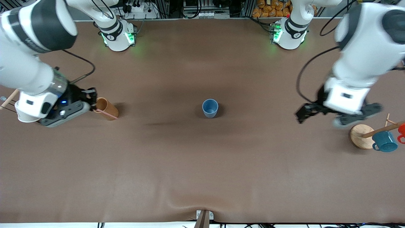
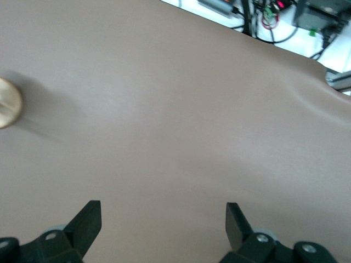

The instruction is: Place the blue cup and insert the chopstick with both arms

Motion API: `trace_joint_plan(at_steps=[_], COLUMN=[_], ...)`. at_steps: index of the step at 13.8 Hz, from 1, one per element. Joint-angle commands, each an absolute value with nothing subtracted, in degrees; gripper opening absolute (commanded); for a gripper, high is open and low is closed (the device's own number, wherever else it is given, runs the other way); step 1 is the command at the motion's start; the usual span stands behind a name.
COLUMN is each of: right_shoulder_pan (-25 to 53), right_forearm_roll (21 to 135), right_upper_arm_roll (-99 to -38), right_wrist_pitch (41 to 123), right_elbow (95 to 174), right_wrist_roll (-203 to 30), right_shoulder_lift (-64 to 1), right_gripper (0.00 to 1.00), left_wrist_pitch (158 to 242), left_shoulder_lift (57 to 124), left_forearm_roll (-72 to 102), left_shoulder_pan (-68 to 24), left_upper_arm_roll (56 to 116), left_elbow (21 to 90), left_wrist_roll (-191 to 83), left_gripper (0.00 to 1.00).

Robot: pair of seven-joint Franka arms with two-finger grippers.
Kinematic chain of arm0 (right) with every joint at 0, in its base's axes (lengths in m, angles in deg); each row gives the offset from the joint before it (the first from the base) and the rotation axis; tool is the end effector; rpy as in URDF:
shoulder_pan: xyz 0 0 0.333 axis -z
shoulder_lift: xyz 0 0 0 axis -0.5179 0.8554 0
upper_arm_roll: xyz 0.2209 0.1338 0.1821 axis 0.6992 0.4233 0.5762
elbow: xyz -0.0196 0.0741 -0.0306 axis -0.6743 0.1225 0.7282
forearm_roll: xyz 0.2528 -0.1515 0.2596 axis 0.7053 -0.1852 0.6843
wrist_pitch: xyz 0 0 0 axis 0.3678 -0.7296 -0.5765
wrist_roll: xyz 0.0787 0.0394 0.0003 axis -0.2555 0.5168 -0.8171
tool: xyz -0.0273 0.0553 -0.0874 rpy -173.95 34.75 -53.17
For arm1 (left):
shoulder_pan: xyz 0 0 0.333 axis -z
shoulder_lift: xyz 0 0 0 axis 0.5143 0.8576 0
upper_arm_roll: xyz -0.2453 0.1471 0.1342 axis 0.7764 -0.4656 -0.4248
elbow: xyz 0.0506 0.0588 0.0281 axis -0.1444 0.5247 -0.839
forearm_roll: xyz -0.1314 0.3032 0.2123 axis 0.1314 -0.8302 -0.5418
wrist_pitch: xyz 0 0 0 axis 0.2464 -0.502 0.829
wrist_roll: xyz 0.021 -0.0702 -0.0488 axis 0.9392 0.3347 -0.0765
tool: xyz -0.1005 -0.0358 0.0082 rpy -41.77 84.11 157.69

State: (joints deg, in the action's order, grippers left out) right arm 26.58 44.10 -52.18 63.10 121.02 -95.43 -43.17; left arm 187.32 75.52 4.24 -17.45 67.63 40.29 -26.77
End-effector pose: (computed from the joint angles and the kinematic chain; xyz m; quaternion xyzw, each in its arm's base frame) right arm 0.6014 0.1606 0.5583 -0.9680 -0.2462 0.0006 0.0478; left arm 0.6164 -0.1423 0.5848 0.9819 0.1724 0.0767 0.0159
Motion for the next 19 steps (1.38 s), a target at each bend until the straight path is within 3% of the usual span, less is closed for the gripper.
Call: trace_joint_plan(at_steps=[1, 5, 10, 13, 19], right_shoulder_pan=[23.91, 12.58, 6.16, 2.28, -3.78], right_forearm_roll=[44.47, 42.45, 38.85, 37.17, 37.09], right_upper_arm_roll=[-48.68, -48.93, -49.02, -49.11, -49.11], right_wrist_pitch=[66.62, 72.86, 80.08, 80.09, 79.56], right_elbow=[120.64, 120.64, 116.52, 113.43, 113.87], right_wrist_roll=[-95.8, -95.18, -95.09, -94.74, -92.82], right_shoulder_lift=[-42.86, -41.99, -34.27, -30.91, -30.82], right_gripper=[0.0, 0.0, 0.0, 0.0, 0.0], left_wrist_pitch=[182.67, 177.2, 177.12, 177.11, 176.67], left_shoulder_lift=[71.81, 66.73, 64.07, 63.19, 64.42], left_forearm_roll=[4.61, 4.79, 5.05, 4.79, 5.31], left_shoulder_pan=[-19.78, -26.02, -32.18, -32.36, -32.54], left_upper_arm_roll=[68.2, 68.81, 73.21, 73.12, 72.59], left_elbow=[41.55, 44.17, 46.12, 46.12, 45.68], left_wrist_roll=[-32.81, -44.08, -47.52, -50.58, -51.03], left_gripper=[1.0, 1.0, 1.0, 1.0, 1.0])
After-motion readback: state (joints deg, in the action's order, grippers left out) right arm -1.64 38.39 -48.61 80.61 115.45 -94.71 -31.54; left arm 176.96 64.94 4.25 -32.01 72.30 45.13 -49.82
